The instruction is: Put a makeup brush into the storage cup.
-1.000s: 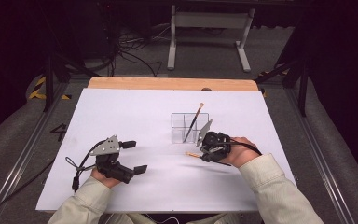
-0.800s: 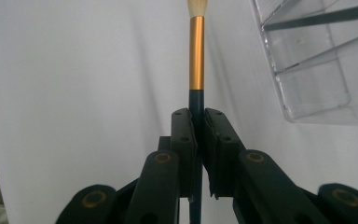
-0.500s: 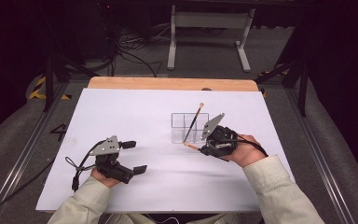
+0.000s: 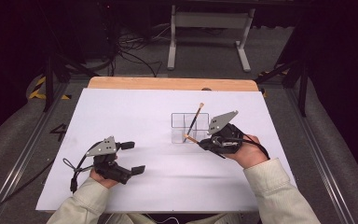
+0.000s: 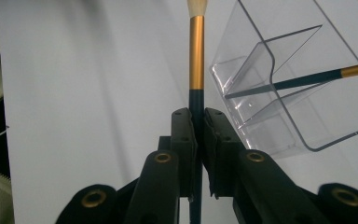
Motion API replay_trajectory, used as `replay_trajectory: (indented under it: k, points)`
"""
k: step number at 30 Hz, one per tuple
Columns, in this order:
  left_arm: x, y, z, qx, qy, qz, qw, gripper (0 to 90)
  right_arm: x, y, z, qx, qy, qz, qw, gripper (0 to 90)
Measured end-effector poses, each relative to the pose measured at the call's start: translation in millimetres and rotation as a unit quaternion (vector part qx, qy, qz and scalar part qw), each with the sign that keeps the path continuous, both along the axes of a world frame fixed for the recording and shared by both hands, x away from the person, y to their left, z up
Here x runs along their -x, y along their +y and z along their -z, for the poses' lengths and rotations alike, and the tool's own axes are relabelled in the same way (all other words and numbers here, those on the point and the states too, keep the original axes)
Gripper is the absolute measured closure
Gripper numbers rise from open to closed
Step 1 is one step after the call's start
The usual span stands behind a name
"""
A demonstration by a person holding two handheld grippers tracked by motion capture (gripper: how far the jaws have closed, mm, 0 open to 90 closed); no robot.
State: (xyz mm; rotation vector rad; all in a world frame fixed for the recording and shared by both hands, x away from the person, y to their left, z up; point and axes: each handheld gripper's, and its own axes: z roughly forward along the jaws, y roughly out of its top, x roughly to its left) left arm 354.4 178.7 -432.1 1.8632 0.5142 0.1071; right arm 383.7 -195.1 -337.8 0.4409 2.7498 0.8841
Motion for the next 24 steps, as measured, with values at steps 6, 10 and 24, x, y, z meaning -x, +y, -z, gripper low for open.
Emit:
replay_trajectory:
  k: [6, 10, 24]
  points:
    - [0.3, 2.1, 1.1, 0.011, 0.004, -0.002, 0.9999, 0.0, 4.2, -2.1, -3.3, -0.031, -0.013, 0.003, 0.9994, 83.2]
    - [-0.3, 3.3, 2.0, 0.013, 0.004, -0.004, 0.9999, 0.0, 6.9, -5.6, -5.2, -0.053, -0.022, 0.01, 0.9983, 83.1]
    - [-0.3, 3.3, 2.8, 0.013, 0.004, -0.009, 0.9999, 0.0, 17.0, -19.2, -7.6, -0.138, -0.05, 0.031, 0.9887, 83.2]
